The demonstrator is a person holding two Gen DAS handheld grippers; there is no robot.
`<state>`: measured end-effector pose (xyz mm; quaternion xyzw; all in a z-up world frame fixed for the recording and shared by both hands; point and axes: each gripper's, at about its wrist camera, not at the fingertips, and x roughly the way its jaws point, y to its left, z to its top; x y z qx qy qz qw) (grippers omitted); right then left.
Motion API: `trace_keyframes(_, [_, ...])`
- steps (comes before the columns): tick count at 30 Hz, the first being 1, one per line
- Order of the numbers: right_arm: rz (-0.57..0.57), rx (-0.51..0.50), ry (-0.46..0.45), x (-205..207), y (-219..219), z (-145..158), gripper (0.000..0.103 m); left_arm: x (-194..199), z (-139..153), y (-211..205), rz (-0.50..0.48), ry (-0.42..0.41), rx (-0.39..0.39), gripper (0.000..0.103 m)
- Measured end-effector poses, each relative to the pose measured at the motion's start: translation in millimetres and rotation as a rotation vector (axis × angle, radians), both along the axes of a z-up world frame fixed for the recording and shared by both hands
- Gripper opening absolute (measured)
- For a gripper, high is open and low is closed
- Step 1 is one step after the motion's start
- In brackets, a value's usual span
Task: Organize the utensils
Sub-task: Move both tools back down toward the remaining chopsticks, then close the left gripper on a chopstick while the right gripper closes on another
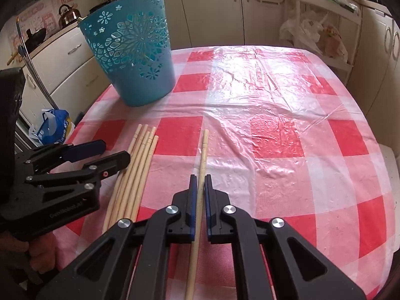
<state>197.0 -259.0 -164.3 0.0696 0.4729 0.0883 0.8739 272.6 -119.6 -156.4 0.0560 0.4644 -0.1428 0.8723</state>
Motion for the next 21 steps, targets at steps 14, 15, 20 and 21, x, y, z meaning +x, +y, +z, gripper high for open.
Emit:
trace_keyframes(14, [0.022,0.048,0.008,2,-1,2,0.007,11,0,0,-0.209,0.013,0.065,0.014])
trace_keyframes(15, [0.025,0.057,0.010,2,-1,1,0.007,11,0,-3,-0.277,0.004,0.089,0.010])
trace_keyframes(20, [0.023,0.017,0.003,7,4,2,0.008,20,4,1,-0.455,0.053,0.104,0.009])
trace_keyframes(21, [0.028,0.007,0.000,8,6,2,0.012,19,5,1,-0.468,0.046,0.129,0.009])
